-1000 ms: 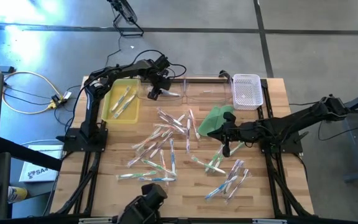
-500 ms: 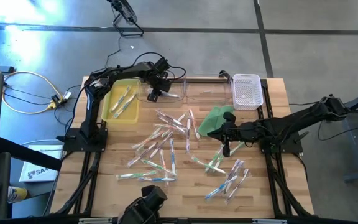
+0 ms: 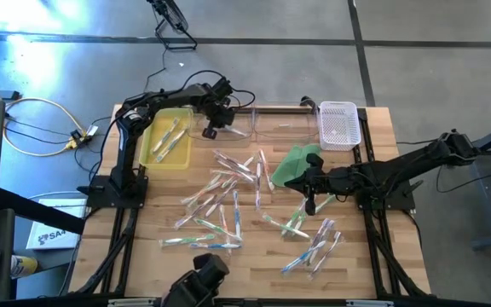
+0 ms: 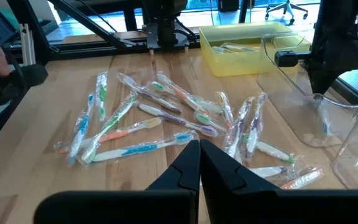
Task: Pick & Place Toothbrushes
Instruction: Put the blue toothbrush from the left transparent bin into the yellow bin
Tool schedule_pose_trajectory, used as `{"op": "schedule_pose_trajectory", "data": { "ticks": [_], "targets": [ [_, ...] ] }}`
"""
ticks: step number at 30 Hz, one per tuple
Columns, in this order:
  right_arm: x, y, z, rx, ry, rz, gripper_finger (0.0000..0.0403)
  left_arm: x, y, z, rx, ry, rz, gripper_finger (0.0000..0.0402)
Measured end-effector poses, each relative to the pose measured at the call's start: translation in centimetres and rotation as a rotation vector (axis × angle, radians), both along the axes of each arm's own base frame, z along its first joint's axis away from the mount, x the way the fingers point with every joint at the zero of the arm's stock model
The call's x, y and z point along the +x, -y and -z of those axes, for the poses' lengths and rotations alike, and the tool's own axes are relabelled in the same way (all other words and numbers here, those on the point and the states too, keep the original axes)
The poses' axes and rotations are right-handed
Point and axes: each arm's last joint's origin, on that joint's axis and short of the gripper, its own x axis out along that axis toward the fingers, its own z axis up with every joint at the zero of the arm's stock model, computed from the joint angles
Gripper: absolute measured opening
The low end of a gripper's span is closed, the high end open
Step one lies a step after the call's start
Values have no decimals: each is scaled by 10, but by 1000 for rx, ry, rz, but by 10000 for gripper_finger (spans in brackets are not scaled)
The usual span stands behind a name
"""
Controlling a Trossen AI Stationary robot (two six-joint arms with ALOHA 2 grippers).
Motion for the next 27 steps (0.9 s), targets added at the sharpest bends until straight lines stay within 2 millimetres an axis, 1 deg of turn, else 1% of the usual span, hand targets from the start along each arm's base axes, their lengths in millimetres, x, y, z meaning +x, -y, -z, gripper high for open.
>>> {"op": "schedule_pose_trajectory", "data": {
  "ticks": [6,9,14,19,23,25,27],
  "targets": [
    [0,0,0,-9,-1,-3,3,6,-5,-29,7,9,-3,2],
    [0,0,0,-9,-1,-3,3,10,-9,-50,24,40,-13,1],
    [0,0,0,-9,-1,-3,3,11,-10,-88,-6,72,-53,0],
    [0,0,0,-13,-4,-4,3,4,-3,-130,-58,53,-117,0],
    [-1,0,1,-30,-19,-10,3,-6,7,-162,-109,29,-186,0],
    [-1,0,2,-31,-22,-10,3,-13,14,-175,-148,1,-233,0],
    [-1,0,2,-28,-23,-18,3,-19,19,-183,-186,-29,-297,0]
  ]
}}
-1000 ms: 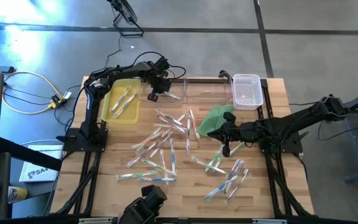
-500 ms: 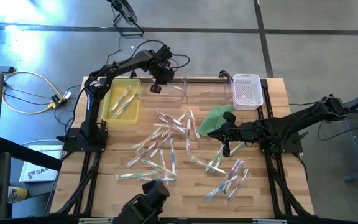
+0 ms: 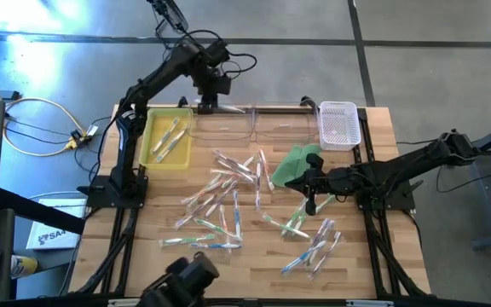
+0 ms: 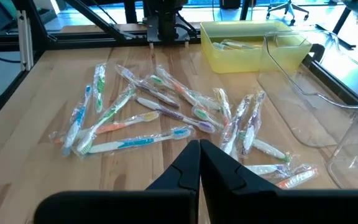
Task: Pick & Place Toothbrushes
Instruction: Put the blue toothbrush from the left transparent bin into the yellow bin
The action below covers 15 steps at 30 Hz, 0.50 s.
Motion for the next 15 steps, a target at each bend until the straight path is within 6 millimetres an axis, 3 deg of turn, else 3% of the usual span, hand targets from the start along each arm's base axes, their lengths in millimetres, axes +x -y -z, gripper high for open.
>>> {"op": "schedule_pose_trajectory", "data": {
  "ticks": [6,15],
  "targets": [
    [0,-1,1,9,-8,-26,3,-21,9,-28,22,68,-152,0],
    [-2,-1,4,0,-50,-30,3,-66,-10,-44,32,85,-520,0]
  ]
}}
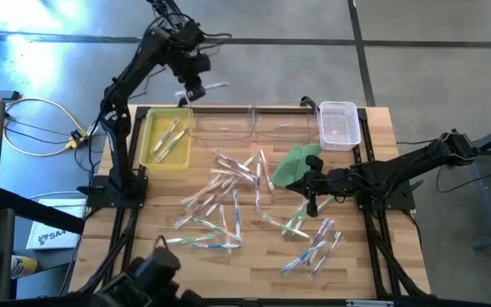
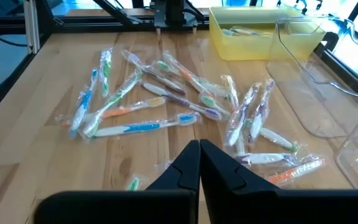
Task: Pick & Place Toothbrushes
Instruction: Put the blue toothbrush from the left transparent bin into the yellow bin
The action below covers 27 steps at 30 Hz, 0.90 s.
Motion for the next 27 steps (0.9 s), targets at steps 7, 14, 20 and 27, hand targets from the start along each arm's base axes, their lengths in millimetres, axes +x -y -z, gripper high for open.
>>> {"op": "schedule_pose_trajectory", "data": {
  "ticks": [7,14,20,27],
  "targets": [
    [0,-1,0,9,-6,-34,3,-3,-3,5,-3,-42,-159,0],
    [0,-1,1,-21,-14,-59,3,11,-2,55,-103,-182,-114,0],
    [0,-1,1,-27,-15,-69,3,32,13,81,-141,-173,132,0],
    [1,-1,-1,-20,5,-65,3,43,26,82,-115,-214,273,0]
  ]
}}
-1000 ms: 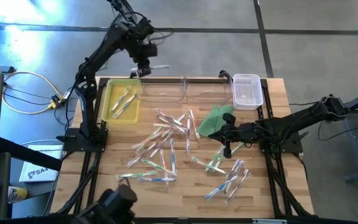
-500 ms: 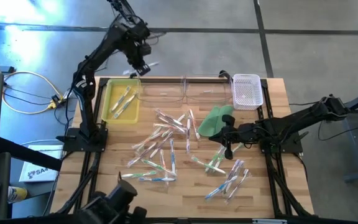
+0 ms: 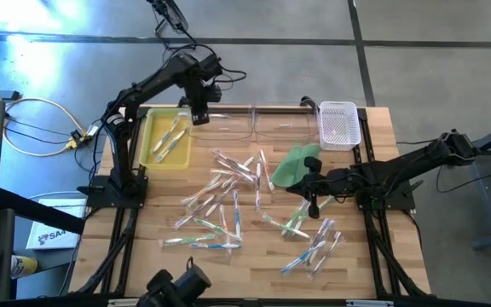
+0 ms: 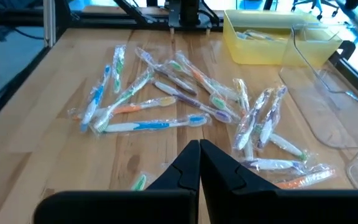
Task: Pick & Place Toothbrushes
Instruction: Put the blue toothbrush from the left transparent bin into the yellow bin
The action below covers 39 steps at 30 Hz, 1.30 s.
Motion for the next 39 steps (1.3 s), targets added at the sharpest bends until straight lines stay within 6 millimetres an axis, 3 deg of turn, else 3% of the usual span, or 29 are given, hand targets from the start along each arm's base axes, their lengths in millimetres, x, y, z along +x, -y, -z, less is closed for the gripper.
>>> {"op": "schedule_pose_trajectory", "data": {
  "ticks": [7,13,19,24,29,32,39],
  "targets": [
    [1,0,-2,26,18,10,3,-3,11,-16,33,45,48,0],
    [1,0,-2,40,20,16,3,-2,38,-39,137,60,172,0],
    [1,0,-2,45,21,27,3,-33,69,-57,266,162,186,0],
    [1,0,-2,38,22,36,3,-86,93,-42,334,280,3,0],
    [1,0,-2,40,22,38,3,-125,108,-20,401,452,-271,0],
    [1,0,-2,41,22,38,3,-142,114,-4,415,512,-398,0],
    [1,0,-2,45,21,31,3,-162,113,45,427,401,-682,0]
  ]
}}
